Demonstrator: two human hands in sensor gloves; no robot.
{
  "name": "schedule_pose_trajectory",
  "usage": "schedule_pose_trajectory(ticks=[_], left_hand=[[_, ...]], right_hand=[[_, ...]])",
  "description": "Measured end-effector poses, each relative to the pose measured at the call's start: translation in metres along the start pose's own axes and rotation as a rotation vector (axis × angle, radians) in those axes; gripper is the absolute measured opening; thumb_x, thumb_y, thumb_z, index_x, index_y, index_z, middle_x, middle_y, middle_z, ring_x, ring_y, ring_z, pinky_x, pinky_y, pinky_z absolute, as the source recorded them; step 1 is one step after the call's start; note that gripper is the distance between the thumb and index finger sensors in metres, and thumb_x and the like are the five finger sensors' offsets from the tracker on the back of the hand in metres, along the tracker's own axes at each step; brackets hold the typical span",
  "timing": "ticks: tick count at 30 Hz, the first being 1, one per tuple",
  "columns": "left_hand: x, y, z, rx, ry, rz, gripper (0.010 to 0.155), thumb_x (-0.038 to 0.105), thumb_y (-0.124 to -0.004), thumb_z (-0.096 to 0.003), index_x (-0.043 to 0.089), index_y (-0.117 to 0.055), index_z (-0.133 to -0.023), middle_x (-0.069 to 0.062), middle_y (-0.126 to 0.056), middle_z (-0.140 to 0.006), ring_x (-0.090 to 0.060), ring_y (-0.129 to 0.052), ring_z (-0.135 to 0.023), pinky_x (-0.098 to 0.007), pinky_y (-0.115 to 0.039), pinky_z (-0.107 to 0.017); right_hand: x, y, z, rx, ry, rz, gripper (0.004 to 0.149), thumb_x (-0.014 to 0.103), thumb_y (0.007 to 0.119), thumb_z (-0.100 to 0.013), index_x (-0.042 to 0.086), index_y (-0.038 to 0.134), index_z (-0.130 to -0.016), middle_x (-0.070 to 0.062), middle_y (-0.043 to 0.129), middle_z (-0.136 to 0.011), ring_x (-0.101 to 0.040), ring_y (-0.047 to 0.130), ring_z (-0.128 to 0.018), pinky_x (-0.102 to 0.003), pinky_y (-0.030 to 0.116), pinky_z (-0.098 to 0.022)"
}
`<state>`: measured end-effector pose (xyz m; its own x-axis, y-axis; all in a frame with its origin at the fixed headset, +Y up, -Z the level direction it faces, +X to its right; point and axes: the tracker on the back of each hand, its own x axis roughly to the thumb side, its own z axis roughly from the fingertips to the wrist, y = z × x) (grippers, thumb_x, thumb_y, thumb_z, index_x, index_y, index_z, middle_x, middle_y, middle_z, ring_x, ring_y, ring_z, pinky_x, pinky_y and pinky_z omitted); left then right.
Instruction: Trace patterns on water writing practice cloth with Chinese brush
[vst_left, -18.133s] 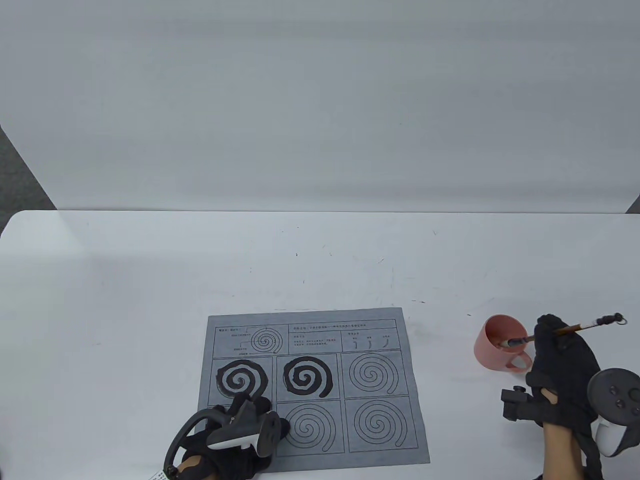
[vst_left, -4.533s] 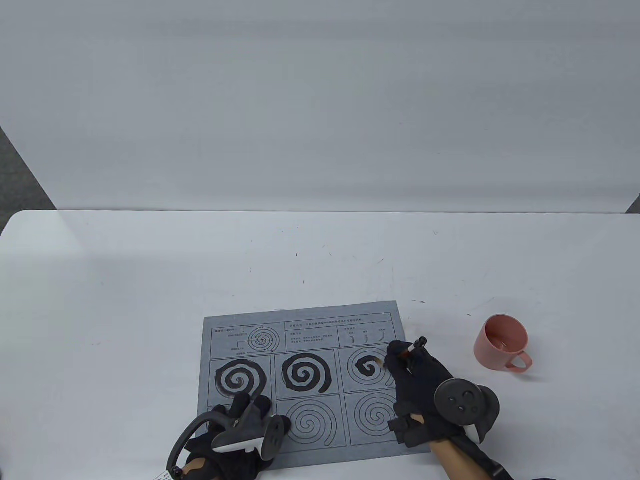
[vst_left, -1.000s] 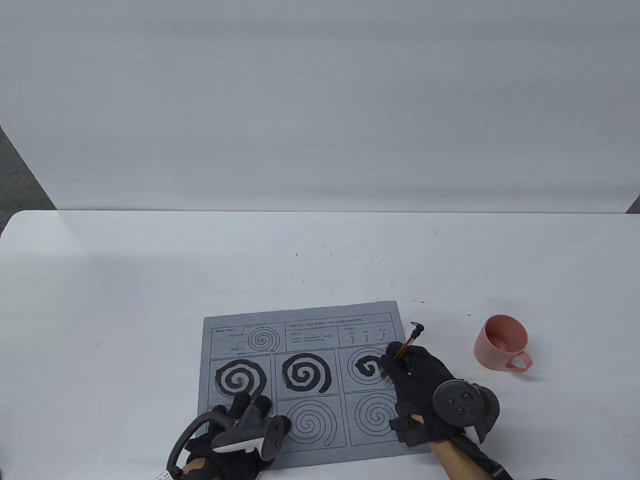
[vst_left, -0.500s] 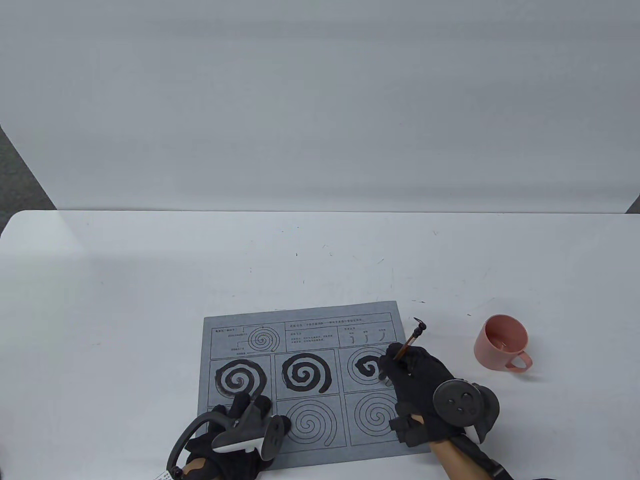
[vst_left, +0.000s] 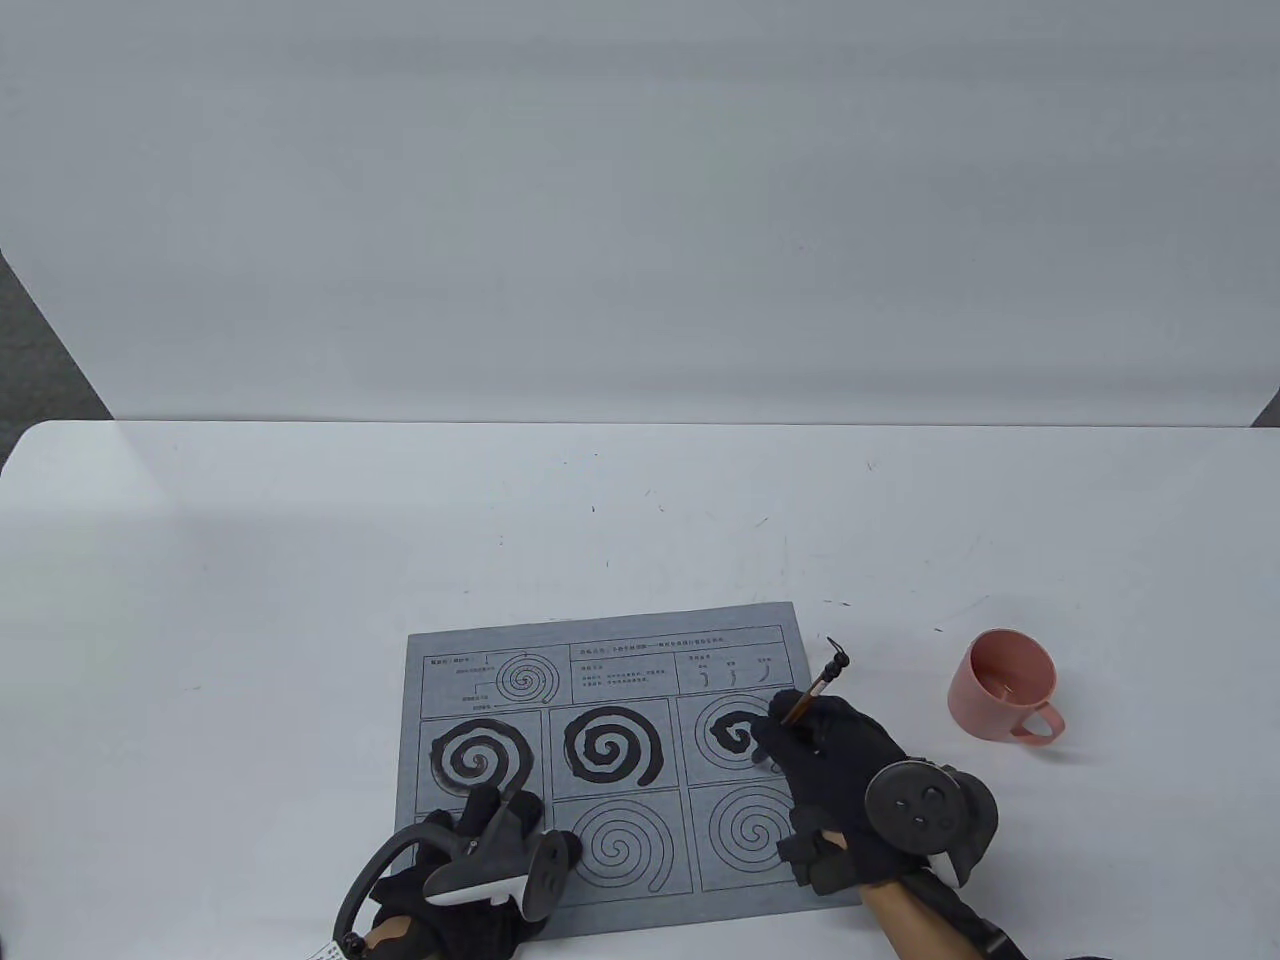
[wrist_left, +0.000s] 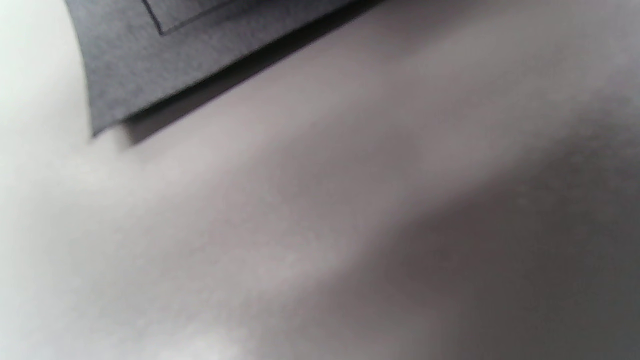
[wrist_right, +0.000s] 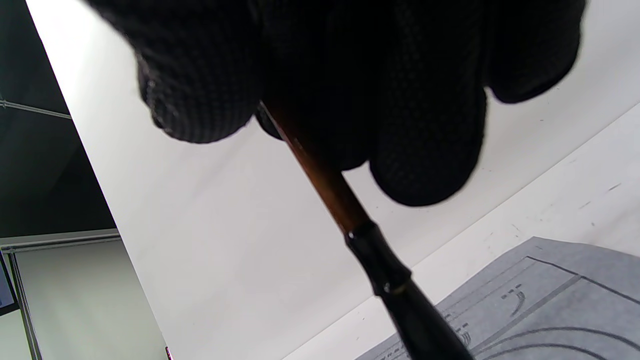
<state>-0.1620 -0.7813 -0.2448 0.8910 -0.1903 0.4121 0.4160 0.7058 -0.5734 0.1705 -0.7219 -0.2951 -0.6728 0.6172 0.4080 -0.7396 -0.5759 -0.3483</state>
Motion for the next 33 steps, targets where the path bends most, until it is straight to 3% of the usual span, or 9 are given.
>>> schedule_pose_trajectory(ticks=[33], left_hand=[[0.0,0.0,0.0,0.0,0.0,0.0,0.074,0.056,-0.036,-0.0387,0.055,0.02,-0.086,0.001,0.028,-0.102,-0.042,0.014,-0.105,-0.07,-0.019,-0.078]], right_hand=[[-0.0031,-0.0019,0.0006,-0.01,0.066,-0.06,0.043,0.042,0.096,-0.038,0.008,0.094,-0.063,-0.014,0.108,-0.053,-0.029,0.111,-0.031,-0.057,0.084,-0.041]])
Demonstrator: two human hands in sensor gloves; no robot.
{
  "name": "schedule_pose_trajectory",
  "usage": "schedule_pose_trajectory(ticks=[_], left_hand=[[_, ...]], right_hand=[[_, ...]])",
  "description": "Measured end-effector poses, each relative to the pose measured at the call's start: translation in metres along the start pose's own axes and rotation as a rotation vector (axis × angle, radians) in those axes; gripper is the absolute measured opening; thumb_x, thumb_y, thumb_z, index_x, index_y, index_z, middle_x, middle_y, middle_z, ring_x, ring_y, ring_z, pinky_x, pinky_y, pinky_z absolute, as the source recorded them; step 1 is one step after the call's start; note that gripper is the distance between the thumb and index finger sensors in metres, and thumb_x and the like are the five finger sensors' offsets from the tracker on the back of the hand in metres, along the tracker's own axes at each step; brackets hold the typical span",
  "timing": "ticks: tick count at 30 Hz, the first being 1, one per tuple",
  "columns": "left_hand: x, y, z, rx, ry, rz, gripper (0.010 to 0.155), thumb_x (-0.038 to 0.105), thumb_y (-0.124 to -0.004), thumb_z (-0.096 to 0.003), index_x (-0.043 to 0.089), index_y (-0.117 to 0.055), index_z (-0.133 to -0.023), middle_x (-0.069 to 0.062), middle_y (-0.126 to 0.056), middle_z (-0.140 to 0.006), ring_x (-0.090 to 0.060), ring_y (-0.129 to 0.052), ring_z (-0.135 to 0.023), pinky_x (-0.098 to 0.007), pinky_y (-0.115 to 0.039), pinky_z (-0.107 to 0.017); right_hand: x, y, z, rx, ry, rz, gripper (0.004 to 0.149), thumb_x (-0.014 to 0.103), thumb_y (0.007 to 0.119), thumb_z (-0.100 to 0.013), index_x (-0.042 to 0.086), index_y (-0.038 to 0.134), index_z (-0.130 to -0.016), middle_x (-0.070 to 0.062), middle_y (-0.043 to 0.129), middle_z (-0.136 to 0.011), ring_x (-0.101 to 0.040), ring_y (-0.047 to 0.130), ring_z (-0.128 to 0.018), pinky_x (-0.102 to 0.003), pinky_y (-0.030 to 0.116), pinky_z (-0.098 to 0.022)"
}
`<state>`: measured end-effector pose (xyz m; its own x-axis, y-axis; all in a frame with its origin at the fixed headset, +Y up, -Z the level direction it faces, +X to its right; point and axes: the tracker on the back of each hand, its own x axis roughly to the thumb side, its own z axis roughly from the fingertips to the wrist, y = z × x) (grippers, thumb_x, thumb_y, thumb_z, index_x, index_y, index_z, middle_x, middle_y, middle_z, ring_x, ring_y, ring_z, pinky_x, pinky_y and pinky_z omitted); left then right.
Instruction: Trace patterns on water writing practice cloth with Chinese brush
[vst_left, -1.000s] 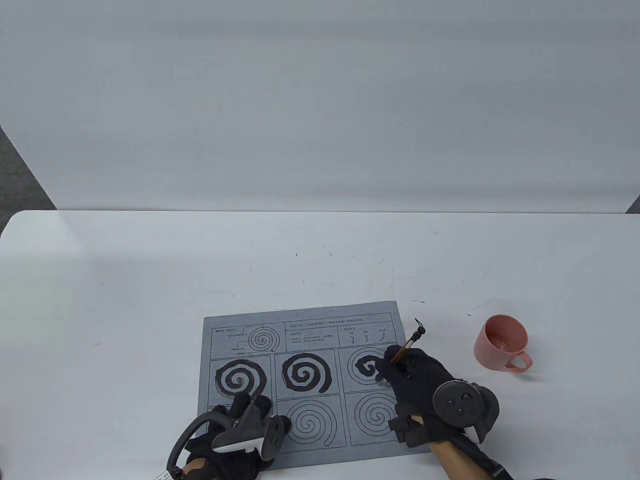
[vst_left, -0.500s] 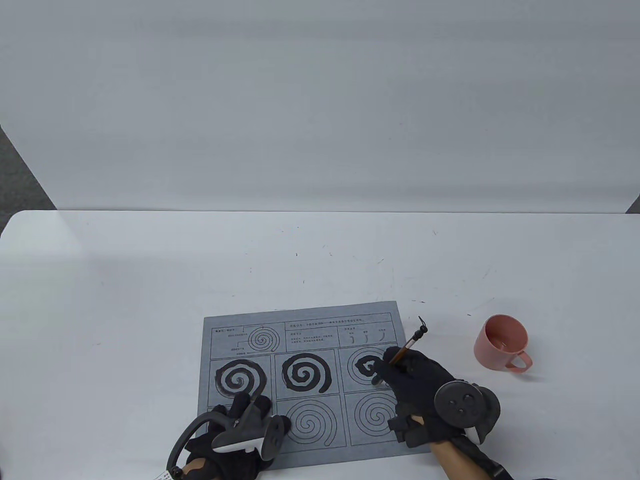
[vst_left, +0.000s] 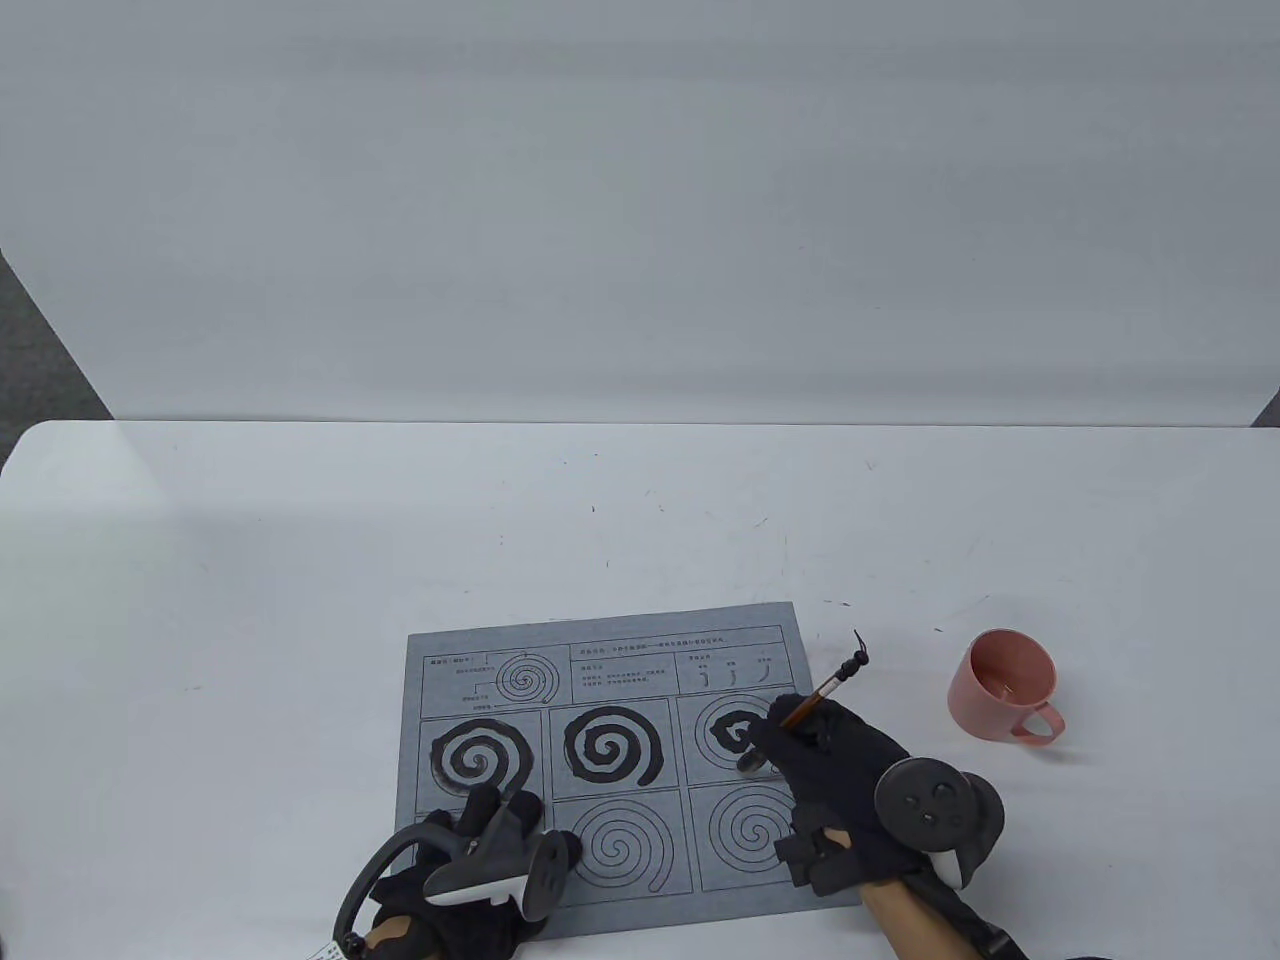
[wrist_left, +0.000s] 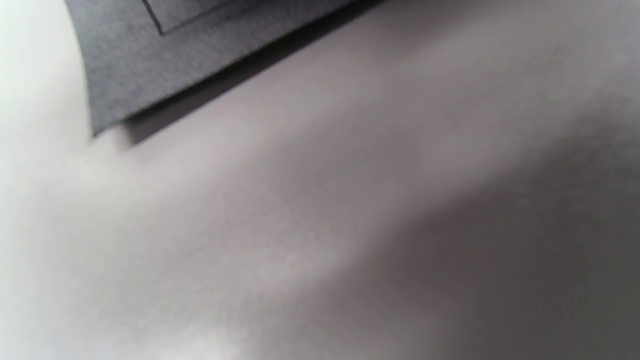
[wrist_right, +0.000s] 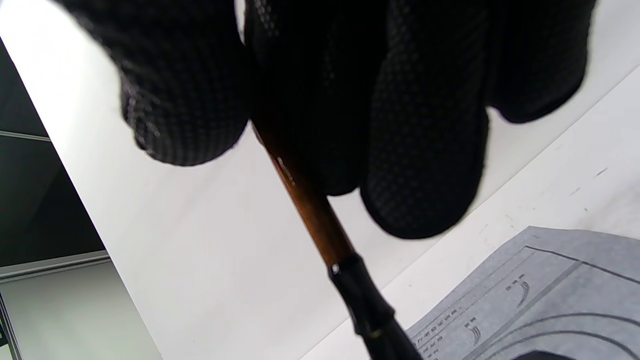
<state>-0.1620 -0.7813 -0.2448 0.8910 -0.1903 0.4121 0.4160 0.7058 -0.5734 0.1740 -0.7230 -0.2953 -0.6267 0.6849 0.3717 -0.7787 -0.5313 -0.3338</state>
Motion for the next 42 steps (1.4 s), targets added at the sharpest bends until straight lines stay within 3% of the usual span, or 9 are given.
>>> schedule_pose_trajectory(ticks=[42], left_hand=[[0.0,0.0,0.0,0.0,0.0,0.0,0.074,0.056,-0.036,-0.0386,0.055,0.02,-0.086,0.002,0.028,-0.102,-0.042,0.014,-0.105,-0.07,-0.019,-0.078]], right_hand=[[-0.0068,0.0,0.001,0.014,0.155,-0.154,0.042,0.039,0.096,-0.039,0.007,0.092,-0.066,-0.015,0.107,-0.058,-0.03,0.112,-0.037,-0.056,0.084,-0.045]])
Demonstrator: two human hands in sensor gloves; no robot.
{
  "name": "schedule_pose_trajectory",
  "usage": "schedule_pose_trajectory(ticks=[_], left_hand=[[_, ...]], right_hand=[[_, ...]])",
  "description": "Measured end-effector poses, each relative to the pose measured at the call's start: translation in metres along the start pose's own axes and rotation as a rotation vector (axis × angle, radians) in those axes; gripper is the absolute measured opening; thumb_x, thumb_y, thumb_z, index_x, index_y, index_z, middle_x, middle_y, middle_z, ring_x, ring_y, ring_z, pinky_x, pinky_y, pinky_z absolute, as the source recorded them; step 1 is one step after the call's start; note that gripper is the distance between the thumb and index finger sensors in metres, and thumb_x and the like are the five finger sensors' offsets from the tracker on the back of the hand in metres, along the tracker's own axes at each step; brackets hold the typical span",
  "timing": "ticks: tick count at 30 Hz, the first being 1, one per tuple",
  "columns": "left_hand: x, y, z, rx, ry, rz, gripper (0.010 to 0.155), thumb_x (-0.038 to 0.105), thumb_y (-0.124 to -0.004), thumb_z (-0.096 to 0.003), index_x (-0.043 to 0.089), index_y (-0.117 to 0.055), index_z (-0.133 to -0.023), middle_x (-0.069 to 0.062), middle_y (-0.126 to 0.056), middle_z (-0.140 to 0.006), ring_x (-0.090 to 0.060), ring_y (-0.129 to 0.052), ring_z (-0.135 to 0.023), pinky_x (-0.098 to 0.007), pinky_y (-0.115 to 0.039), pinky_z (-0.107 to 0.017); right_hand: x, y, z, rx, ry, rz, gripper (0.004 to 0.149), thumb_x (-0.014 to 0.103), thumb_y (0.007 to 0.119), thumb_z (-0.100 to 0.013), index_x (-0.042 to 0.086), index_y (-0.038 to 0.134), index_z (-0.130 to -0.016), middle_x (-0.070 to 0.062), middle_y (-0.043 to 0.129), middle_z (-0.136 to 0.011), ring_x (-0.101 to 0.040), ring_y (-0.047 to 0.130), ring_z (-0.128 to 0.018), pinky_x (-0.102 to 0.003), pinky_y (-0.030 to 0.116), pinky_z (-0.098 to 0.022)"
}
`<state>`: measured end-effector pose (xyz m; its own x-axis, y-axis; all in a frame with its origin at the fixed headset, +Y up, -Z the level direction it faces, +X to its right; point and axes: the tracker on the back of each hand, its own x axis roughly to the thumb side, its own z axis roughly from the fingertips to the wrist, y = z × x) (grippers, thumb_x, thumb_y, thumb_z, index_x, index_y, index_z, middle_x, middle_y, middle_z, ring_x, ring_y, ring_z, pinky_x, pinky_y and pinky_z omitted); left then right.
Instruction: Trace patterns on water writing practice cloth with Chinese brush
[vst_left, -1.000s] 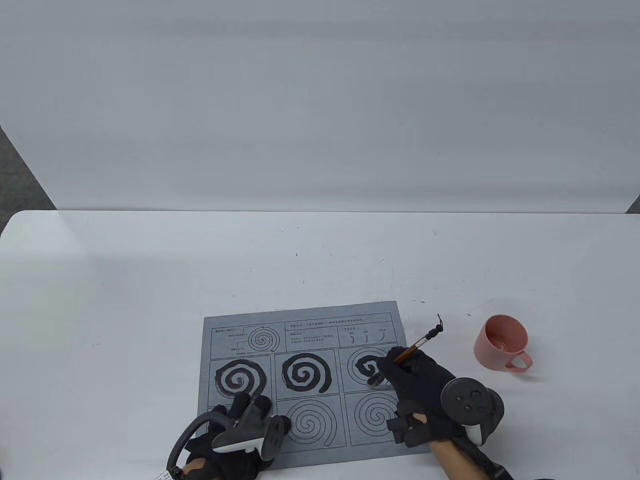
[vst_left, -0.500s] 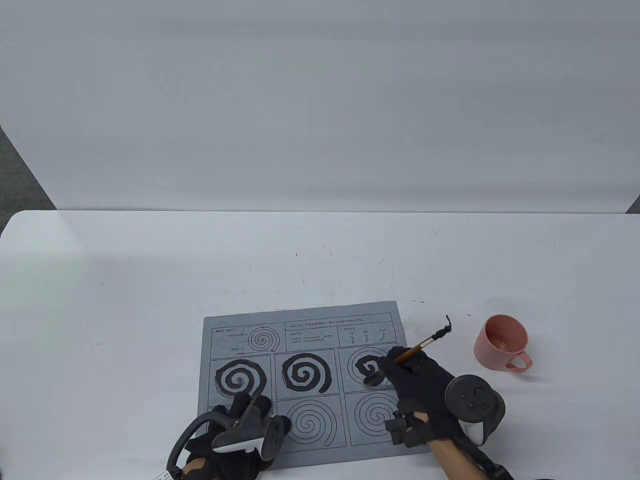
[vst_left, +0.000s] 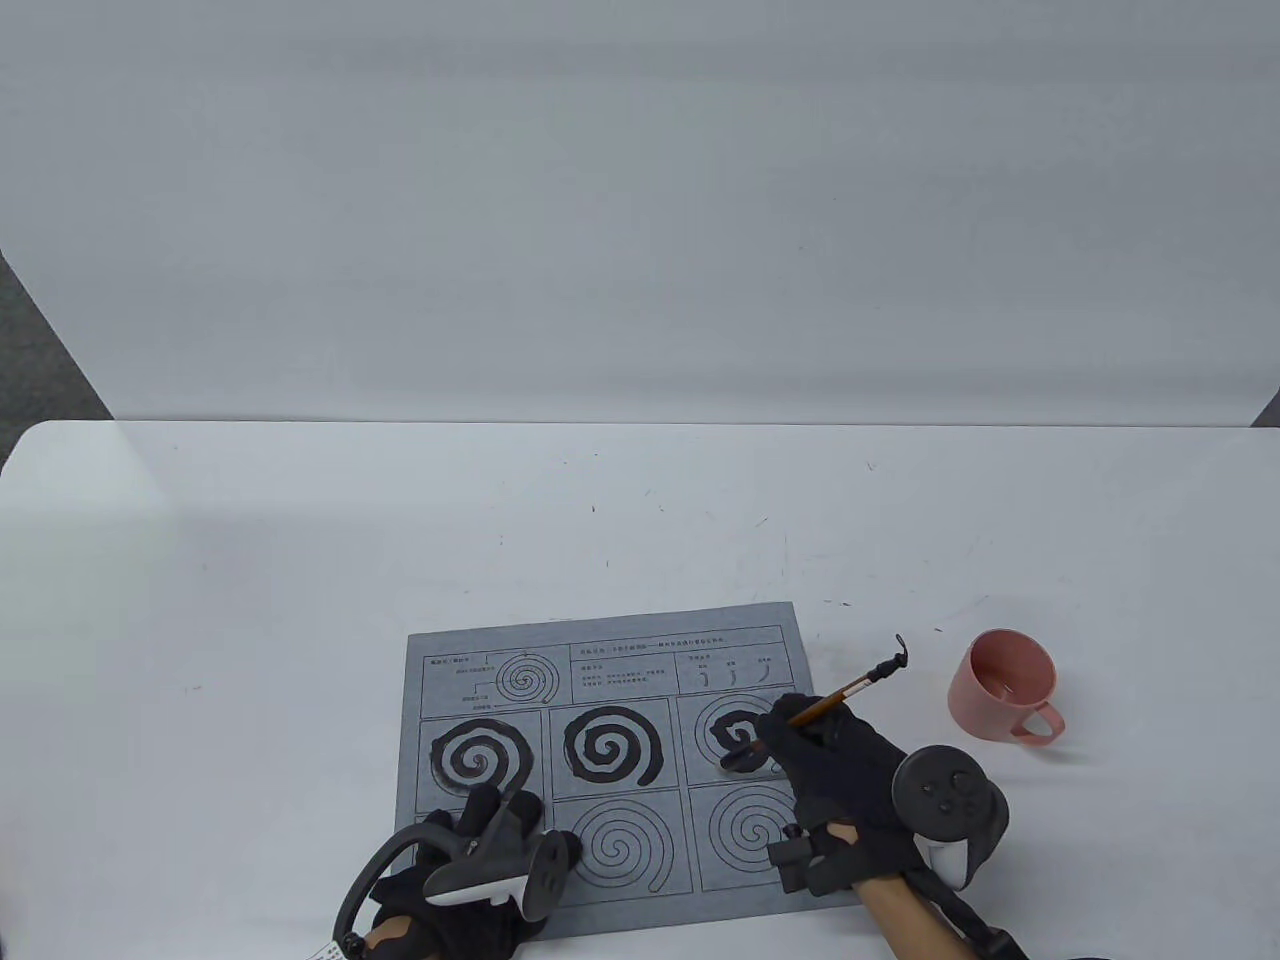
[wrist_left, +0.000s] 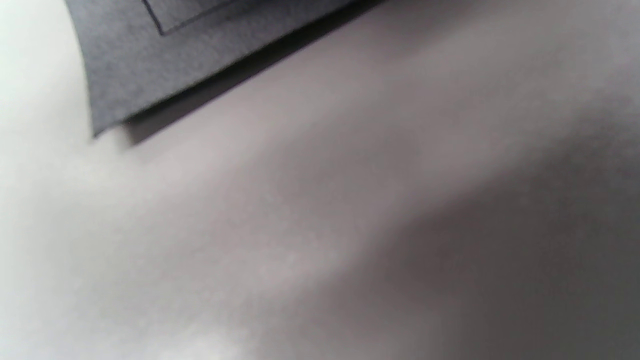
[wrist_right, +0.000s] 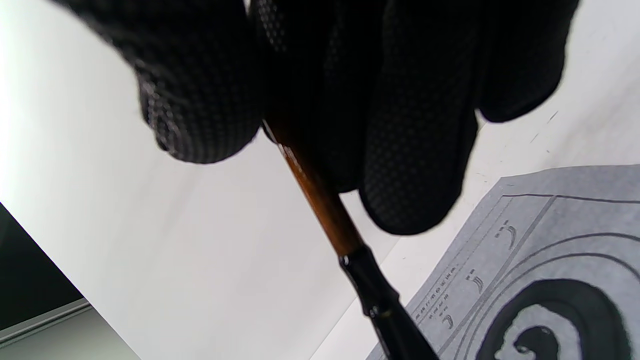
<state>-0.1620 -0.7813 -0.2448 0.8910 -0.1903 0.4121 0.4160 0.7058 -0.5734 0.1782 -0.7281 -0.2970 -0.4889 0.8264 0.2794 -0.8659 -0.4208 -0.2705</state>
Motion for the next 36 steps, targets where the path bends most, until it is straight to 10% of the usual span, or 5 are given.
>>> schedule_pose_trajectory(ticks=[36], left_hand=[[0.0,0.0,0.0,0.0,0.0,0.0,0.074,0.056,-0.036,-0.0386,0.055,0.02,-0.086,0.002,0.028,-0.102,-0.042,0.014,-0.105,-0.07,-0.019,-0.078]], right_hand=[[-0.0034,0.0052,0.0009,0.032,0.054,-0.083,0.038,0.029,0.094,-0.041,0.006,0.088,-0.071,-0.017,0.104,-0.065,-0.031,0.114,-0.044,-0.053,0.086,-0.048]])
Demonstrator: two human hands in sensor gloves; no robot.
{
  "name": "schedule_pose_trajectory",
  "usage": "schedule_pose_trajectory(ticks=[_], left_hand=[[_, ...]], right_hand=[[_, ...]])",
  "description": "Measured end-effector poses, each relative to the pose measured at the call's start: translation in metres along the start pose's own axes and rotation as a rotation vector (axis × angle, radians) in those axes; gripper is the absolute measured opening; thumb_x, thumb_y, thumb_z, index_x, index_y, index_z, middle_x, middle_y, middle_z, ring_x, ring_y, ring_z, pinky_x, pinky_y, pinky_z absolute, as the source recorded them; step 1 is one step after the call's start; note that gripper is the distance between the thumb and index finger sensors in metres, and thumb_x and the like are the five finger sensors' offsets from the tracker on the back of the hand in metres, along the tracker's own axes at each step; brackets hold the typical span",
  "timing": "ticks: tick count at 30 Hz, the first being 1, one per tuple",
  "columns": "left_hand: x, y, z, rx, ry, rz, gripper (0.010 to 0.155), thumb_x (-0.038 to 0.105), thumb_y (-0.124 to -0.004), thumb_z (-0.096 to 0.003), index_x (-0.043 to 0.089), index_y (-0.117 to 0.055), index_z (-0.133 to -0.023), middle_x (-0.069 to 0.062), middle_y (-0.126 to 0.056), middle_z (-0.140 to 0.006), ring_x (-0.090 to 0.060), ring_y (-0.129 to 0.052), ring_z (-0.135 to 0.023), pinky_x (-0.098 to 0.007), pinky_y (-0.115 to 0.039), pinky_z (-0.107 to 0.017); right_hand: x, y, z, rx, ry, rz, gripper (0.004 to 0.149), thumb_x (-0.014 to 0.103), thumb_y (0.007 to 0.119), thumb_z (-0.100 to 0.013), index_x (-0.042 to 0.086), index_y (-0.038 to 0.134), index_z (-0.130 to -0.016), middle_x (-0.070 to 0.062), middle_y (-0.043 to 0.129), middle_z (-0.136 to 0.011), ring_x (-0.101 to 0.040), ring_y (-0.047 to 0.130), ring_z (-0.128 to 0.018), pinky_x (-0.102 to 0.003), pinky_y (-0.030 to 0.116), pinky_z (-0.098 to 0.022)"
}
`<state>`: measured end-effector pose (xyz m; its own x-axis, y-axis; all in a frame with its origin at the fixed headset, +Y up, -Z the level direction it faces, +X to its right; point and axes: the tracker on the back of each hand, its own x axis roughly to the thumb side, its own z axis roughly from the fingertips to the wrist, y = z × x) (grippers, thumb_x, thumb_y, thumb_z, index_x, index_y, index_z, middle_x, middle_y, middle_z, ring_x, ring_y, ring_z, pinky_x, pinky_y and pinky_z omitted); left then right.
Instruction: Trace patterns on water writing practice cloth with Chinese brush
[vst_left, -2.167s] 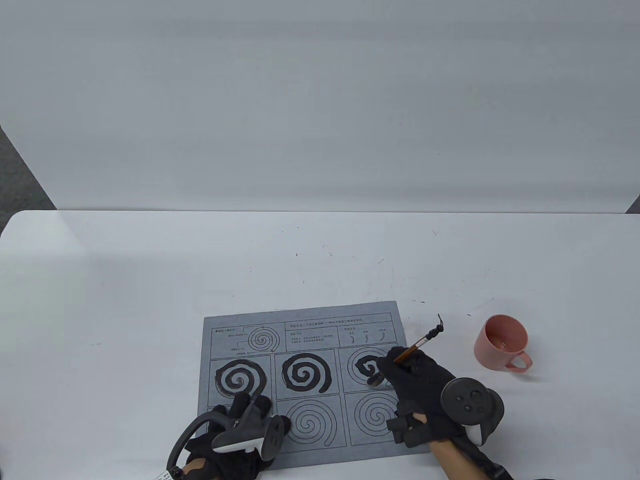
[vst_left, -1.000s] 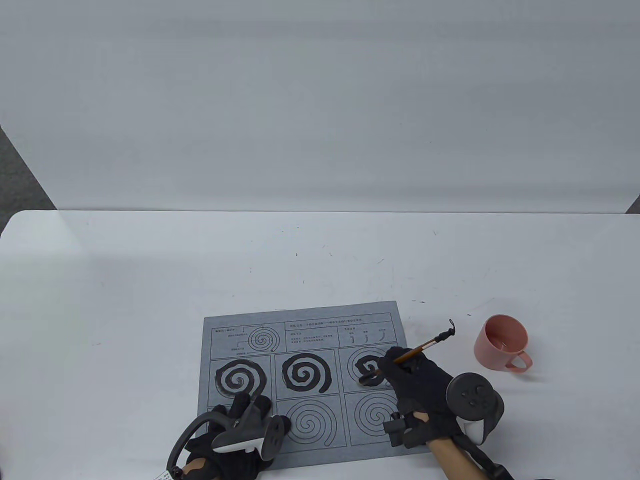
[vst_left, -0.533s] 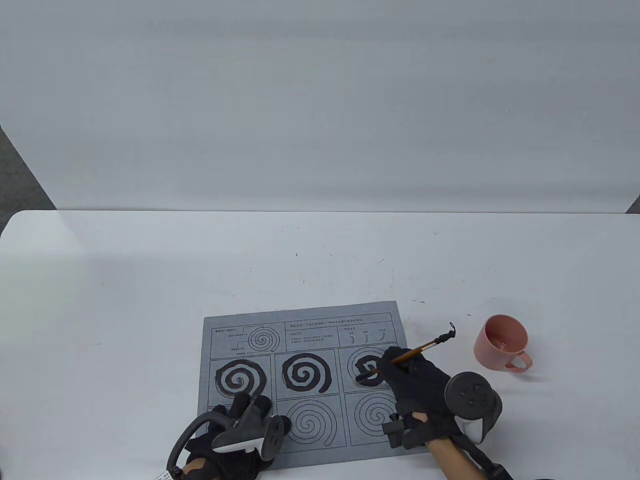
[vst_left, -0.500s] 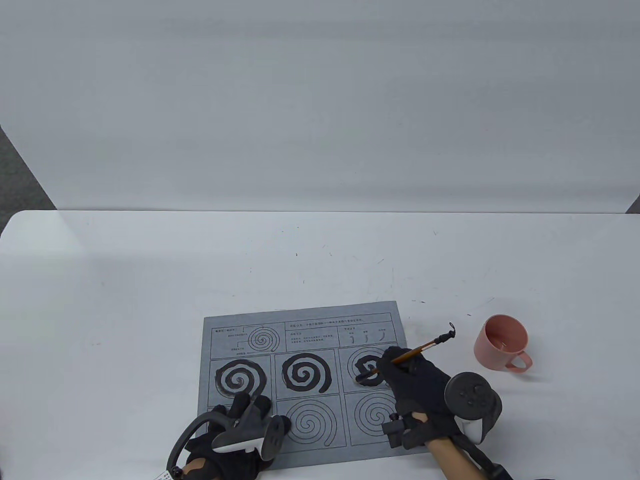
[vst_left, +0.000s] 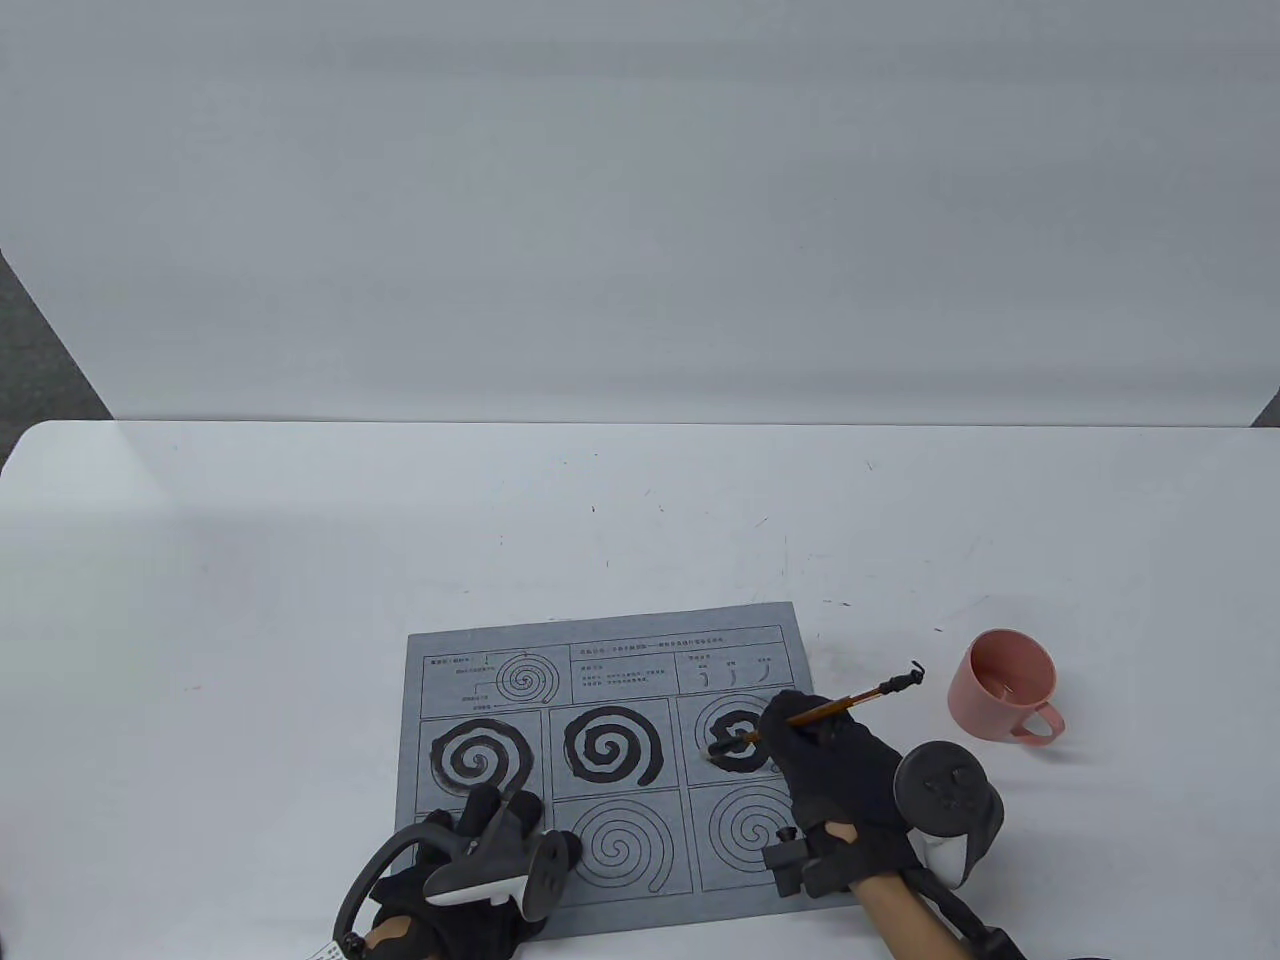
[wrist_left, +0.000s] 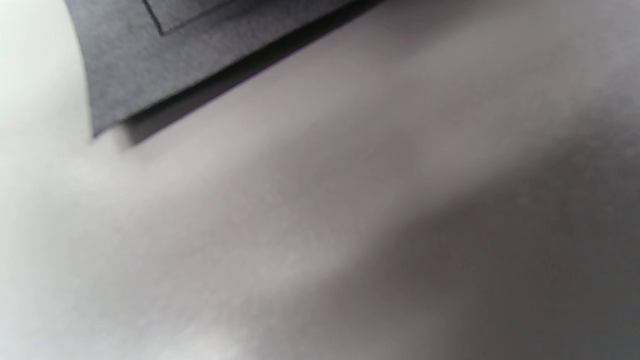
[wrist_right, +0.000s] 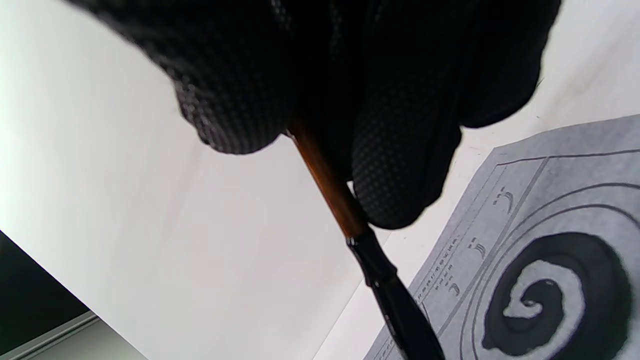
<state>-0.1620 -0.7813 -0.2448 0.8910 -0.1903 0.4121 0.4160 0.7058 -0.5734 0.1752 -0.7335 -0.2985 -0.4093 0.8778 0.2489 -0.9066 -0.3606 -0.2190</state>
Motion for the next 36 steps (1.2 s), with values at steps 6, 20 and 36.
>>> schedule_pose_trajectory(ticks=[6,20,36], left_hand=[[0.0,0.0,0.0,0.0,0.0,0.0,0.074,0.056,-0.036,-0.0386,0.055,0.02,-0.086,0.002,0.028,-0.102,-0.042,0.014,-0.105,-0.07,-0.019,-0.078],[0.0,0.0,0.0,0.0,0.0,0.0,0.074,0.056,-0.036,-0.0386,0.055,0.021,-0.086,0.002,0.028,-0.102,-0.042,0.014,-0.105,-0.07,-0.019,-0.078],[0.0,0.0,0.0,0.0,0.0,0.0,0.074,0.056,-0.036,-0.0386,0.055,0.02,-0.086,0.002,0.028,-0.102,-0.042,0.014,-0.105,-0.07,-0.019,-0.078]], right_hand=[[-0.0006,0.0003,0.0003,0.0,0.012,-0.012,0.038,0.029,0.094,-0.042,0.006,0.088,-0.072,-0.017,0.103,-0.066,-0.031,0.114,-0.045,-0.053,0.085,-0.049],[-0.0015,0.0007,0.0001,0.0,0.018,-0.014,0.038,0.027,0.093,-0.042,0.006,0.086,-0.074,-0.018,0.102,-0.07,-0.032,0.113,-0.049,-0.054,0.084,-0.05],[-0.0036,0.0013,0.0002,0.002,0.02,-0.016,0.039,0.025,0.092,-0.042,0.006,0.085,-0.075,-0.018,0.1,-0.072,-0.032,0.112,-0.051,-0.054,0.083,-0.051]])
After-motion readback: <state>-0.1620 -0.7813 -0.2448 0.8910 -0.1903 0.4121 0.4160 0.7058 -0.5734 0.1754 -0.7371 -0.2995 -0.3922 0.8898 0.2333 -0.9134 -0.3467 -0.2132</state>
